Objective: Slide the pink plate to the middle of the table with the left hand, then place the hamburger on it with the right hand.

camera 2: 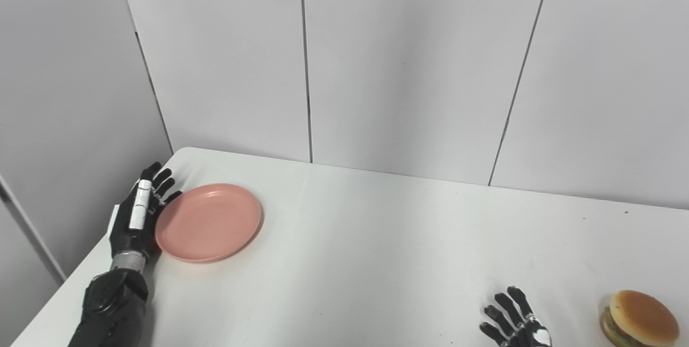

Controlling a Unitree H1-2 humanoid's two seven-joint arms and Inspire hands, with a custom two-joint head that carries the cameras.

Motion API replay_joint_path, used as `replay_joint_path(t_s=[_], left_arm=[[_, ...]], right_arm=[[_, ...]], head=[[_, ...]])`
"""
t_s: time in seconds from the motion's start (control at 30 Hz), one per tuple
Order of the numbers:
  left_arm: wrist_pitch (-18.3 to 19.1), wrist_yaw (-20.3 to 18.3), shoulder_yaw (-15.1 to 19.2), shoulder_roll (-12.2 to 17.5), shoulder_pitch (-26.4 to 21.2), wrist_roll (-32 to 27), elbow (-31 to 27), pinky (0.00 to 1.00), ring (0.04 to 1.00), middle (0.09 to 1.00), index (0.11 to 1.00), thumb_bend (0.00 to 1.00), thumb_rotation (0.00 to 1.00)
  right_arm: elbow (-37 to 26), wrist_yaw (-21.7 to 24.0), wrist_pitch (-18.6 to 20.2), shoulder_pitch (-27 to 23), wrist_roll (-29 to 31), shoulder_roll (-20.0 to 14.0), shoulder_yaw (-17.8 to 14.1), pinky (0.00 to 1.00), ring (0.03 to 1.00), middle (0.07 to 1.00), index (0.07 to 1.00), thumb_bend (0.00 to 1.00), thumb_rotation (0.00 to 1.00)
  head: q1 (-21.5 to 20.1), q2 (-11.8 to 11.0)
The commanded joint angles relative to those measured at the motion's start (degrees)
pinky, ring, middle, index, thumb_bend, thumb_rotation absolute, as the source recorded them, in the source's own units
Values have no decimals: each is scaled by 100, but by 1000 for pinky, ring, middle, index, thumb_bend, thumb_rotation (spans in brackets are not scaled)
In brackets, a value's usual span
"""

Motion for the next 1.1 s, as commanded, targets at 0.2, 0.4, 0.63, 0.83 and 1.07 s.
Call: replay_joint_path(t_s=[0.2,0.4,0.63,0.83,1.07], left_arm=[[489,86,-99,-145,1,41,-211,819,889,848,842,868,690],[577,152,-291,-273,-79,219,-246,797,891,857,849,864,694],[476,327,-664,-401,-280,719,4,715,869,843,852,839,766],[563,312,-819,-520,-366,854,13,698,866,833,846,856,763],[879,160,-924,-631,-334,826,-221,751,884,844,856,845,754]], right_arm=[[-242,-13,383,317,-46,-36,21,797,829,879,889,778,1000],[-333,-20,510,316,-105,-21,35,770,809,859,869,747,1000],[-342,-59,551,285,-159,20,27,776,814,857,881,706,1000],[-405,-96,604,297,-253,67,121,766,808,849,874,697,1000],[-485,-240,620,336,-486,220,269,722,782,826,853,695,1000]], head=[[-75,36],[-98,48],[-176,51],[-477,123],[-903,157]])
